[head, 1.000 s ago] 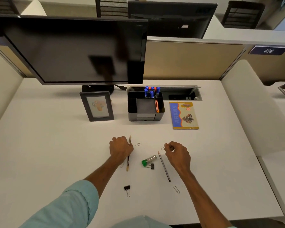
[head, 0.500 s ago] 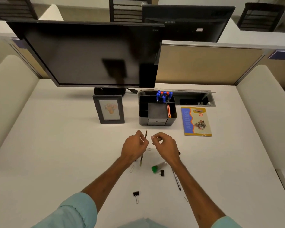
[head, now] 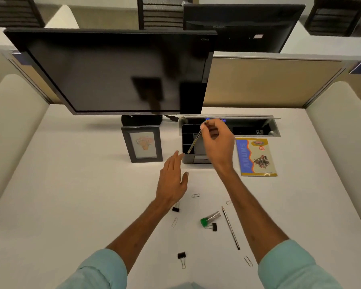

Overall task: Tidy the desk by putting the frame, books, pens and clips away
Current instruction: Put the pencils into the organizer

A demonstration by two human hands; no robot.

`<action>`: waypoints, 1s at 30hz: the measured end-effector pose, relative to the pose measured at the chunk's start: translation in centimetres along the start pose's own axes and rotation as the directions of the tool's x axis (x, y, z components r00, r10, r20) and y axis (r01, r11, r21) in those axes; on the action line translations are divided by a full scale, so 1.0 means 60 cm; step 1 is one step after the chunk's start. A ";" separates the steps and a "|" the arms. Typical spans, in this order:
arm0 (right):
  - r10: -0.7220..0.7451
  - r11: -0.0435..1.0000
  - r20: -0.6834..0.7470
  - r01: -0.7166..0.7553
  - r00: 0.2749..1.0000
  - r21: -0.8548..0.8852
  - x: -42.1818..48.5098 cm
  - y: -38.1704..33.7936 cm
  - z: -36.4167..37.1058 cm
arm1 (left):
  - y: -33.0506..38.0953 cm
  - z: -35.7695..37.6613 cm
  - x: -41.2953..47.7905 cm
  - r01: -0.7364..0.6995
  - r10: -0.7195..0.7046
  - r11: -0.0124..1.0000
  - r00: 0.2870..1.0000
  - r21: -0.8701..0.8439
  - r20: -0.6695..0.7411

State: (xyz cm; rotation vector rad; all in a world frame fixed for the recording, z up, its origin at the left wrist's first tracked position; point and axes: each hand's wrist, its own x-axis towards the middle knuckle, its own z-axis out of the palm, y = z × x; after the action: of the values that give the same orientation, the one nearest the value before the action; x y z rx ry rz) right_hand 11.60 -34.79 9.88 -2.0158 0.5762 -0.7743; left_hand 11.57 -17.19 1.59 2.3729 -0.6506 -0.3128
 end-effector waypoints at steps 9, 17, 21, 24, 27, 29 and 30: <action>-0.032 0.977 0.056 0.043 0.998 -0.210 0.064 0.007 0.063 | -0.030 0.018 0.010 -0.064 0.060 0.997 0.996 0.047 0.071; 0.082 0.921 0.189 -0.002 0.979 -0.389 0.057 0.054 0.105 | -0.048 0.030 0.019 -0.006 -0.002 0.998 0.990 0.060 0.141; 0.106 0.901 0.191 -0.013 0.976 -0.434 0.058 0.061 0.113 | -0.050 0.036 0.022 -0.012 0.004 0.998 0.989 0.055 0.146; 0.106 0.911 0.176 -0.024 0.979 -0.412 0.059 0.064 0.112 | -0.050 0.039 0.024 -0.015 0.006 0.998 0.989 0.061 0.150; 0.100 0.921 0.166 -0.028 0.981 -0.389 0.056 0.069 0.105 | -0.047 0.042 0.024 -0.006 -0.005 0.997 0.988 0.072 0.152; 0.097 0.935 0.150 -0.038 0.984 -0.354 0.049 0.073 0.098 | -0.045 0.044 0.023 0.007 -0.019 0.997 0.987 0.077 0.158; 0.099 0.942 0.138 -0.048 0.986 -0.332 0.043 0.074 0.094 | -0.044 0.045 0.022 0.016 -0.029 0.997 0.986 0.081 0.162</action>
State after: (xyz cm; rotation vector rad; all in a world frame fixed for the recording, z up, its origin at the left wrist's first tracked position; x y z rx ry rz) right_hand 16.94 -35.55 4.51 -2.3191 0.7241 -0.4961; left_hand 12.62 -17.57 -2.26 2.4495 -0.7236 -0.5042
